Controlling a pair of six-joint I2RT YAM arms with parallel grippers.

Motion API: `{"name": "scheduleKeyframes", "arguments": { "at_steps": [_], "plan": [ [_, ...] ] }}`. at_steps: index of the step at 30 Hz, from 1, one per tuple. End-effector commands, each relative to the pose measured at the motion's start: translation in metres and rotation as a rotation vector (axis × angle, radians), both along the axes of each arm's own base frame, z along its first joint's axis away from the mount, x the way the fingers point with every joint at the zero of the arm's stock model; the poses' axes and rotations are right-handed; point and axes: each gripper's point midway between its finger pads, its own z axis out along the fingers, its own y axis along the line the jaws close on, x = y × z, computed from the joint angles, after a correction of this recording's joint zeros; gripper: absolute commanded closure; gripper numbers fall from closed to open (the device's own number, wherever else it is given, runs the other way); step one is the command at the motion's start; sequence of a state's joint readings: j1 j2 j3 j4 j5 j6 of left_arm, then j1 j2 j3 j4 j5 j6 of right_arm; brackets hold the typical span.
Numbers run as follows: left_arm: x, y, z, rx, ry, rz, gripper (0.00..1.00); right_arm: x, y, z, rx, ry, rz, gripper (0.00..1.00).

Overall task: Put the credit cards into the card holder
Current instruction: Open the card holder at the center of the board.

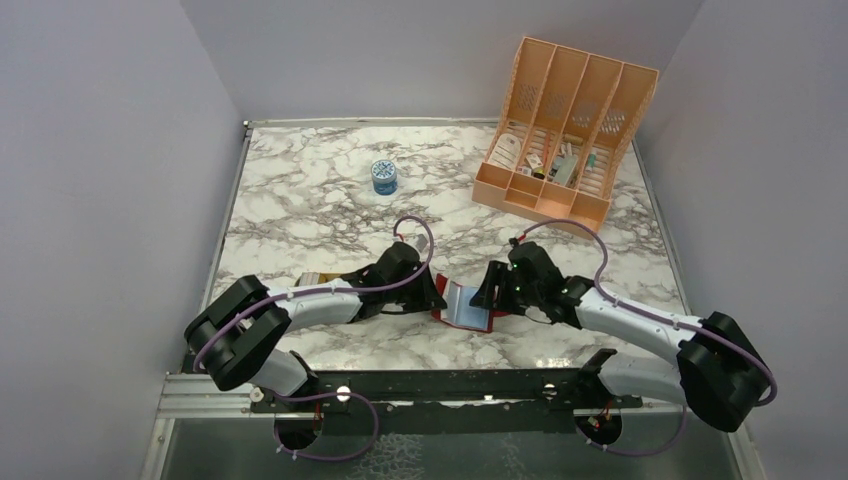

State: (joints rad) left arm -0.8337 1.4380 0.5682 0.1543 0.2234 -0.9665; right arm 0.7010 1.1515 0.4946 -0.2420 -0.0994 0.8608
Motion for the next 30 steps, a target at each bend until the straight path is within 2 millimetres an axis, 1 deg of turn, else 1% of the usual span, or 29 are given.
{"name": "scheduleKeyframes", "arguments": {
  "at_steps": [1,14,23,25,30],
  "plan": [
    [0.004,-0.002,0.007,-0.023,-0.030,0.022,0.88,0.004,0.017,0.005,0.086,-0.008,0.017,0.43],
    [0.002,-0.002,0.005,-0.015,-0.034,0.012,0.88,0.003,0.019,-0.007,0.079,0.028,0.009,0.44],
    [0.001,-0.002,0.004,-0.012,-0.036,0.016,0.88,0.006,0.007,0.007,0.057,-0.010,-0.041,0.43],
    [0.001,-0.002,0.004,-0.011,-0.035,0.016,0.88,0.006,0.007,0.007,0.058,-0.012,-0.043,0.43],
    [0.001,-0.003,0.004,-0.012,-0.036,0.015,0.88,0.005,0.006,0.000,0.042,0.006,-0.044,0.43]
  ]
}}
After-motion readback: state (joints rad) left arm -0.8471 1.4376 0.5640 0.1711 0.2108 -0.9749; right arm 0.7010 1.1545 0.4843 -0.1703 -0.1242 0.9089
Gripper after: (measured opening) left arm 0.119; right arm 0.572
